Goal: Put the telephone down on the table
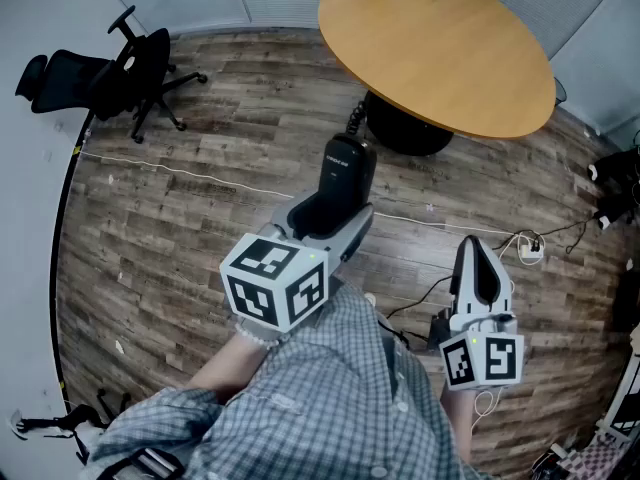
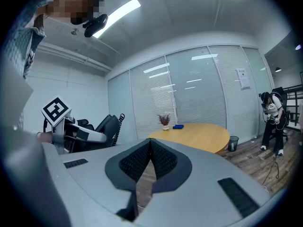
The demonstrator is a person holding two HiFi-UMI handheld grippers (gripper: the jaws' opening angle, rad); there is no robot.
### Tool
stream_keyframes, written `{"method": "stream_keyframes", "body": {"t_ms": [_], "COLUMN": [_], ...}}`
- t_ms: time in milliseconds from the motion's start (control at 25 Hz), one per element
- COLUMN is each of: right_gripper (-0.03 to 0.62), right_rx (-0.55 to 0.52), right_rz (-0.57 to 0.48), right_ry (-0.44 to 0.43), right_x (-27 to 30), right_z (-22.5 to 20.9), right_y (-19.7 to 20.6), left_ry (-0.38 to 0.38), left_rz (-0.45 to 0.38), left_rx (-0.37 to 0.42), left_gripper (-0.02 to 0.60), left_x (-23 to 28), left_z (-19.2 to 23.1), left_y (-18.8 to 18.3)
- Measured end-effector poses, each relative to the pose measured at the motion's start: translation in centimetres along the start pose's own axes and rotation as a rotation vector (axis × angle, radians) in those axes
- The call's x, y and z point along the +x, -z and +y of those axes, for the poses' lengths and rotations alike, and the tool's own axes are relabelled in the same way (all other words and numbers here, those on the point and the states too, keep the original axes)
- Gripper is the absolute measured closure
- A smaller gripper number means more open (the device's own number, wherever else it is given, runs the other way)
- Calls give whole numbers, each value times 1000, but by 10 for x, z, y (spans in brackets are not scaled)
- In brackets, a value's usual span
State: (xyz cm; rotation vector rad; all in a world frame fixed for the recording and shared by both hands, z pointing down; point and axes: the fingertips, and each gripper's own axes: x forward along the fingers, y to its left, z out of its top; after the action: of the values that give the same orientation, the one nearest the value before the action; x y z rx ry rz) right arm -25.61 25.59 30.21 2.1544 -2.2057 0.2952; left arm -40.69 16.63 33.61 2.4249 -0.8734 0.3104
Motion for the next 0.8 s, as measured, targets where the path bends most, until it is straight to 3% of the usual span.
{"method": "stream_keyframes", "body": {"t_ms": [800], "right_gripper": [586], "right_rx": [28], "right_rz": [-19], "right_ry": [-10], "right_x": [-18], "right_z": [-53], "right_y": [-1], "left_ry": [-29], "left_rz": [-20], "left_rx": [15], "left_gripper": [308], "left_x": [20], "left_z": [-41], "left_y": [6]}}
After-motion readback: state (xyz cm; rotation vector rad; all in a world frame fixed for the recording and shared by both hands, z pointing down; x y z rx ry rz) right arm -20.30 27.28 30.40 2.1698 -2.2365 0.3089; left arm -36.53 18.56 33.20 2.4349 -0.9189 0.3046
